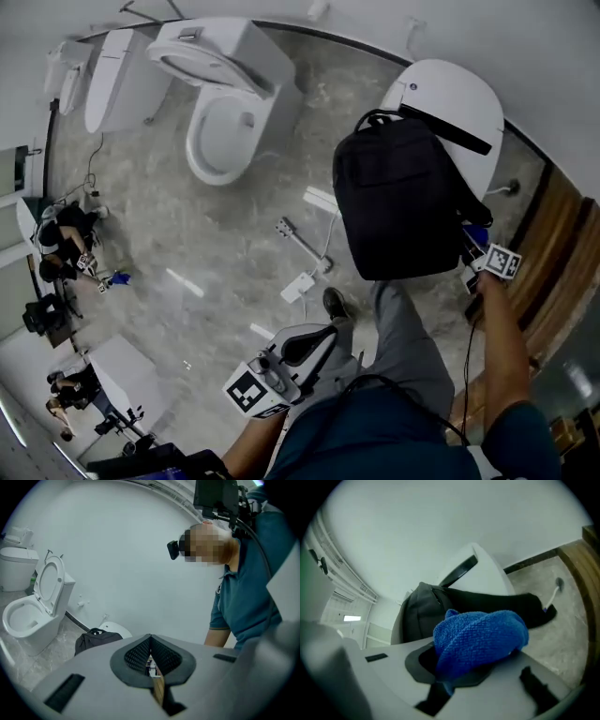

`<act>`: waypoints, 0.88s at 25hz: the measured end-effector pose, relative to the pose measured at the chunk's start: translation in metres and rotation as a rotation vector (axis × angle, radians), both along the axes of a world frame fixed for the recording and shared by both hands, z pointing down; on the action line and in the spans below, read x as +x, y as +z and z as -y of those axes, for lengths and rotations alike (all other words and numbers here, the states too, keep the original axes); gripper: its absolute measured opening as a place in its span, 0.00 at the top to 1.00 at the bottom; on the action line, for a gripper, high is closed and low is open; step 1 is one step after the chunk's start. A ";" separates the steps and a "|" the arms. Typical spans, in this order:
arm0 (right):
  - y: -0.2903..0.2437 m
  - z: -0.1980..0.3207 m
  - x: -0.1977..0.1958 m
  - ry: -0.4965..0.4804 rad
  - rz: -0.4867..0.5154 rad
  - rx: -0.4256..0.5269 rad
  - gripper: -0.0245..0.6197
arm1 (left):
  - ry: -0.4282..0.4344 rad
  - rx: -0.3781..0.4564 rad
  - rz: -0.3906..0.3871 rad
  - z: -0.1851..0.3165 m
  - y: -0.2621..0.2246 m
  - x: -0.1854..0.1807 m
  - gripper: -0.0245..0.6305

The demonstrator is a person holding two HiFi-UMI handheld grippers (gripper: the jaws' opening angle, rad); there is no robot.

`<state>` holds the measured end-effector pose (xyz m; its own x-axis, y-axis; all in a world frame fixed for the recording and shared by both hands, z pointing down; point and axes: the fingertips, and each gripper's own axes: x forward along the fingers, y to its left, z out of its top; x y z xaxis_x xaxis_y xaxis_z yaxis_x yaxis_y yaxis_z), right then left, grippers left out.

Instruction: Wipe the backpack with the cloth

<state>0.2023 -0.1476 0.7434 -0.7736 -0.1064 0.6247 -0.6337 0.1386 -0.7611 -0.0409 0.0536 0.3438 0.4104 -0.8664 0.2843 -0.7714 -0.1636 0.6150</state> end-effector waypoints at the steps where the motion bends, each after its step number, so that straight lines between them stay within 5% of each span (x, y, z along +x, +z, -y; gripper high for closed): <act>1: -0.004 0.028 -0.026 -0.002 0.047 0.022 0.92 | -0.008 -0.006 0.000 -0.001 0.000 0.000 0.95; 4: -0.021 0.121 -0.102 -0.047 0.118 0.109 0.92 | -0.035 -0.009 0.002 -0.006 0.000 -0.004 0.95; 9: -0.041 0.201 -0.200 -0.182 0.026 0.194 0.92 | -0.100 -0.004 0.002 -0.025 -0.003 -0.008 0.95; 11: -0.047 0.208 -0.236 -0.341 -0.064 0.283 0.92 | -0.140 -0.004 0.000 -0.037 -0.001 -0.014 0.95; 14: -0.042 0.200 -0.268 -0.651 -0.331 0.477 0.92 | -0.196 -0.006 0.009 -0.057 0.013 -0.025 0.95; 17: -0.035 0.186 -0.277 -0.852 -0.560 0.661 0.92 | -0.231 -0.004 0.095 -0.071 0.044 -0.045 0.95; 22: -0.031 0.168 -0.308 -1.161 -0.664 0.847 0.92 | -0.238 0.020 0.229 -0.045 0.125 -0.091 0.95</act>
<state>-0.1058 -0.3152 0.7123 -0.3032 -0.1551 0.9402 -0.0597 0.9878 0.1437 -0.1324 0.0983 0.4686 0.1235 -0.9365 0.3283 -0.9072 0.0275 0.4197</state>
